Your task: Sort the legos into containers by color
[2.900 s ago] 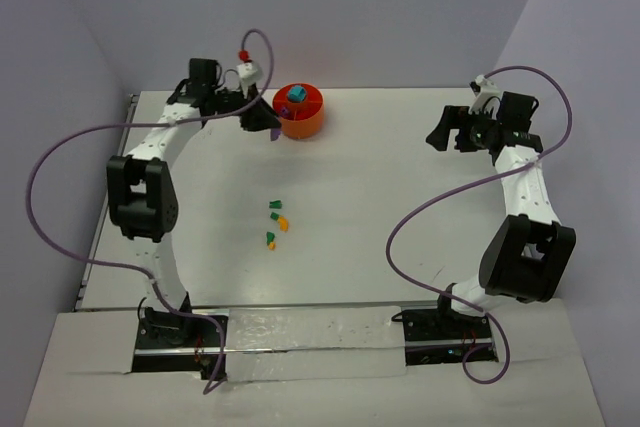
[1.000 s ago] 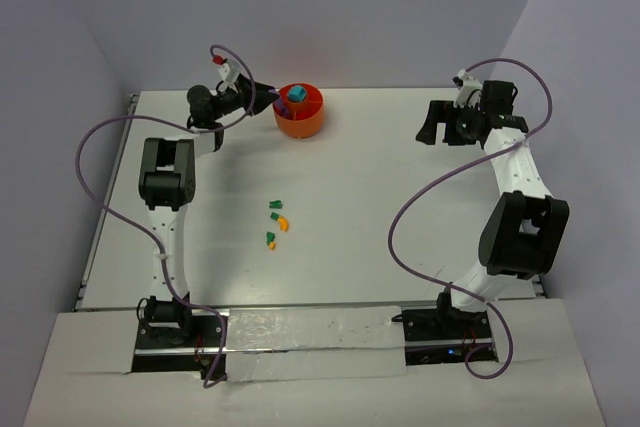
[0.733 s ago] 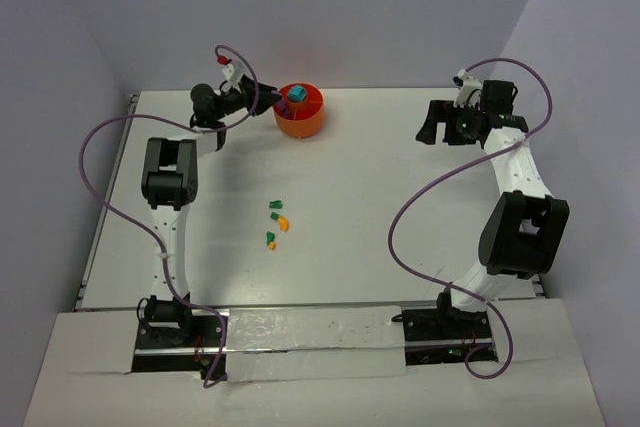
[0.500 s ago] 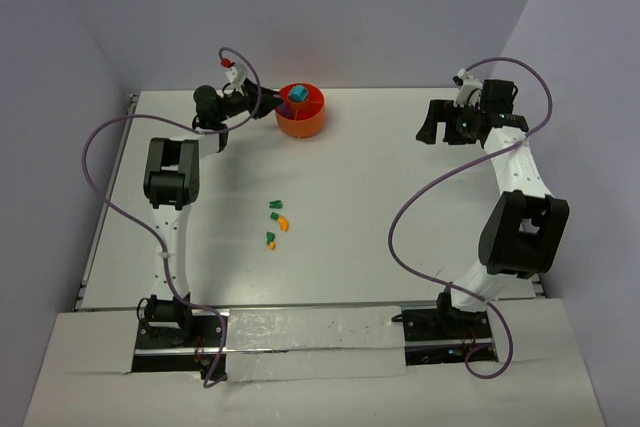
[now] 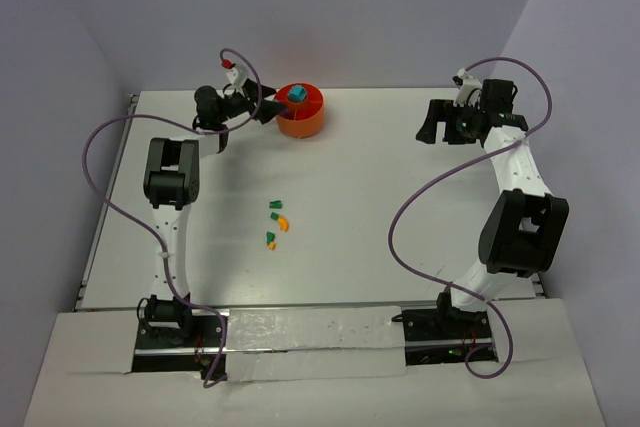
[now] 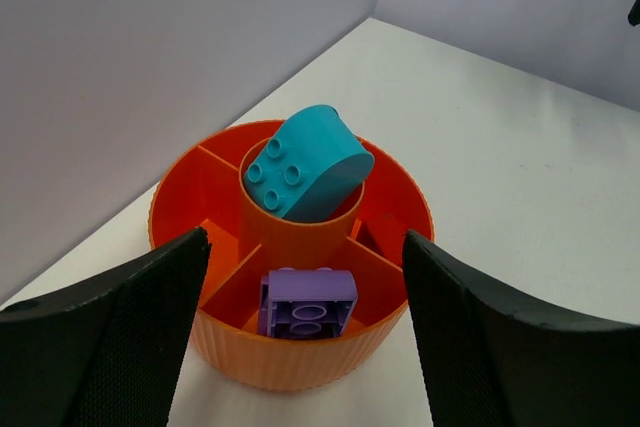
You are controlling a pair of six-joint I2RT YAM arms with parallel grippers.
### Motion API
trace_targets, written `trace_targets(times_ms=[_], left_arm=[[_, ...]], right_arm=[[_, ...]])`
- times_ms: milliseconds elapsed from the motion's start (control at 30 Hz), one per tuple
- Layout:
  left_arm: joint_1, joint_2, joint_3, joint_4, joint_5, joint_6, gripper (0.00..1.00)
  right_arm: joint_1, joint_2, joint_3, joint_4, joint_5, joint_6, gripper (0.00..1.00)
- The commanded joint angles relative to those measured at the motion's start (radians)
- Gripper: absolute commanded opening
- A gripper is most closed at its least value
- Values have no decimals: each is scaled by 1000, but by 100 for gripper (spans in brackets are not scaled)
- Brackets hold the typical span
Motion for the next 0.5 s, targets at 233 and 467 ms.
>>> trace_targets(times_ms=[233, 467], left_arm=[[-7, -179, 28, -145, -55, 122, 99], [-7, -391, 115, -549, -142, 330, 99]], right_arm=[[9, -32, 23, 16, -26, -4, 100], [22, -71, 24, 16, -10, -39, 100]])
